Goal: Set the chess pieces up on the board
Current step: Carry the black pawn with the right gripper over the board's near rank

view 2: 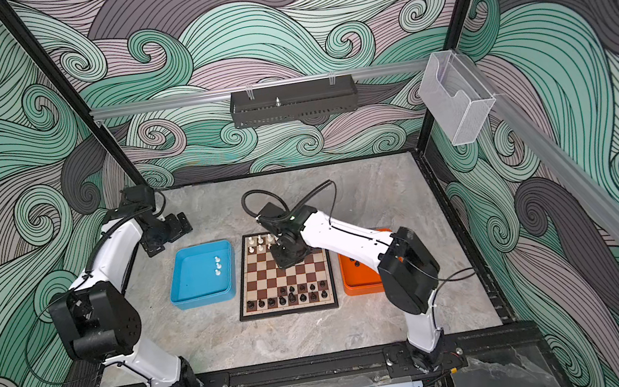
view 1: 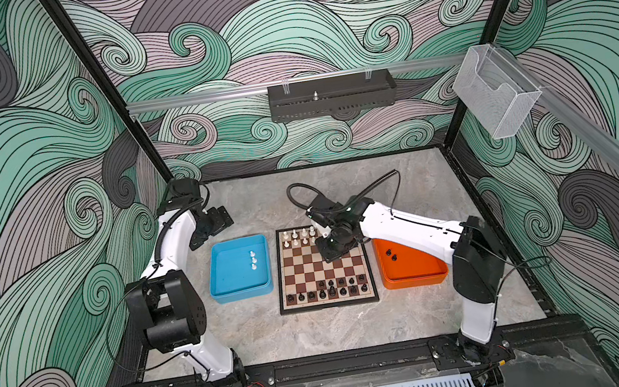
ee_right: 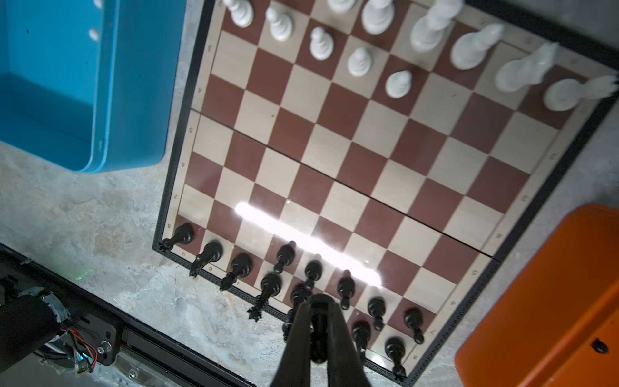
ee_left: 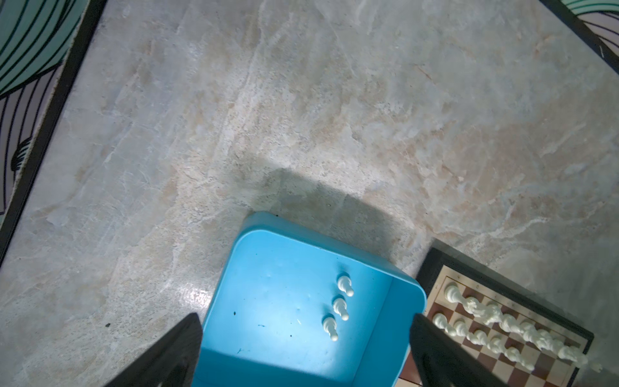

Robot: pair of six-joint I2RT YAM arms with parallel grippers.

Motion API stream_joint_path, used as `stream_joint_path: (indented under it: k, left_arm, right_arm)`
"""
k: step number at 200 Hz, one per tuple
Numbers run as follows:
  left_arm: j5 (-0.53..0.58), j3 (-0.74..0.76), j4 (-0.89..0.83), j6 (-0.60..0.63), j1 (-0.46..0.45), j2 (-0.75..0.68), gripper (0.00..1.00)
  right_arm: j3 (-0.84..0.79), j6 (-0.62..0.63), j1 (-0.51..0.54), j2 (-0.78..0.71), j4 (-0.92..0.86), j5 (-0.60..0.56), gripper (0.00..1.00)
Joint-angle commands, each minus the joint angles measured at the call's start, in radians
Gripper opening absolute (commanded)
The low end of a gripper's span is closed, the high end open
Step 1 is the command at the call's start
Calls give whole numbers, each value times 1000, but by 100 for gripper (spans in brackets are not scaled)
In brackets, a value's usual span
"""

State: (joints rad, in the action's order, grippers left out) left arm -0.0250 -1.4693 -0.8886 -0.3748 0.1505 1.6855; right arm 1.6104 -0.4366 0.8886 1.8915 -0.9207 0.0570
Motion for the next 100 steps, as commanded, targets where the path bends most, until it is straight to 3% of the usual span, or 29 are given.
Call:
stream_joint_path:
  k: [1,100]
  left_arm:
    - [-30,-22,-19,-25,40,34,99]
    - [-82,-2,2,-35,86,20,99]
  right_arm:
    - [47,-35,53,51,-16,3,9]
    - [135,-32,108,206,-16,45,9]
